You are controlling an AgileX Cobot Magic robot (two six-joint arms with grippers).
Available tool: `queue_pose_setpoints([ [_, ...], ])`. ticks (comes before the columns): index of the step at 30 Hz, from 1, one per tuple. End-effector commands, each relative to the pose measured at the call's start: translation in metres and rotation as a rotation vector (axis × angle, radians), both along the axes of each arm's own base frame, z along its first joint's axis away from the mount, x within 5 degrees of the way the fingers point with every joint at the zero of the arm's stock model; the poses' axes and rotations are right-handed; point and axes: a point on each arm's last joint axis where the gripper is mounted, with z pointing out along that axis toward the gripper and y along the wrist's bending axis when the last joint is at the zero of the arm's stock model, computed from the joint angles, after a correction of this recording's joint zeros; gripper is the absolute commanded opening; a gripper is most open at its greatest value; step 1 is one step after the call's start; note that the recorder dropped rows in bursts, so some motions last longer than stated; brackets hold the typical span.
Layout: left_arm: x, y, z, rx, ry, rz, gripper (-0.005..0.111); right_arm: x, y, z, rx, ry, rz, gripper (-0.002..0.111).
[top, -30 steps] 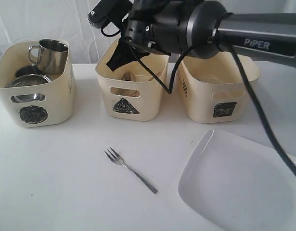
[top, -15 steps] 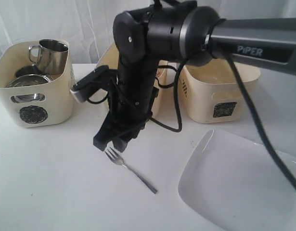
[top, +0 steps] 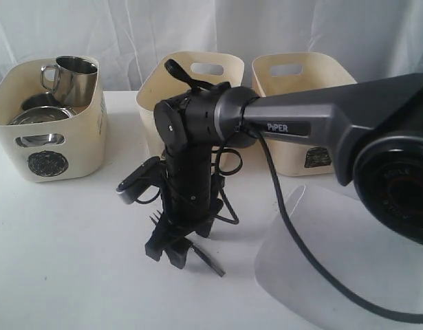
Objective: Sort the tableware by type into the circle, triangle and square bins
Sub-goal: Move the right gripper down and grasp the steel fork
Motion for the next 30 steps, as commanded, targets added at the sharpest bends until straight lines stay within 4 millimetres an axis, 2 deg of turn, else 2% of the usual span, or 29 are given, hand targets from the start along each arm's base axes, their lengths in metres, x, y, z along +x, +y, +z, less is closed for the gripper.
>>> queue_pose_setpoints([
  [1, 0.0, 0.0, 0.0, -0.007, -0.006, 0.001, 0.0, 0.001, -0.001, -0.009, -0.011, 0.017, 0.004, 0.063],
  [5, 0.0, 0.0, 0.0, -0.007, -0.006, 0.001, 0.0, 0.001, 0.0, -0.015, -0.019, 0.028, 0.001, 0.062],
  [7, 0.0, 0.0, 0.0, -0.007, -0.006, 0.001, 0.0, 0.001, 0.0, -0.02, -0.026, 0.038, 0.001, 0.055],
  [9, 0.0, 0.0, 0.0, -0.007, -0.006, 0.001, 0.0, -0.001, -0.001, -0.025, -0.041, 0.061, 0.003, 0.038],
  [10, 0.0, 0.0, 0.0, -0.007, -0.006, 0.001, 0.0, -0.002, -0.002, -0.027, -0.057, 0.085, 0.002, 0.025],
  [11, 0.0, 0.0, 0.0, -0.007, -0.006, 0.001, 0.0, -0.003, -0.003, -0.028, -0.067, 0.099, -0.004, 0.02],
  [13, 0.0, 0.0, 0.0, -0.007, -0.006, 0.001, 0.0, -0.006, -0.005, -0.029, -0.086, 0.125, -0.019, 0.001],
  [18, 0.0, 0.0, 0.0, -0.007, -0.006, 0.001, 0.0, -0.006, -0.005, -0.026, -0.088, 0.127, -0.038, 0.0],
  [20, 0.0, 0.0, 0.0, -0.007, -0.006, 0.001, 0.0, -0.006, -0.004, -0.012, -0.066, 0.106, -0.054, 0.0],
  [22, 0.0, 0.0, 0.0, -0.007, -0.006, 0.001, 0.0, -0.005, -0.003, 0.012, -0.011, 0.035, -0.072, 0.0],
  [30, 0.0, 0.0, 0.0, -0.007, -0.006, 0.001, 0.0, -0.004, -0.003, 0.07, 0.138, -0.153, -0.107, 0.0],
])
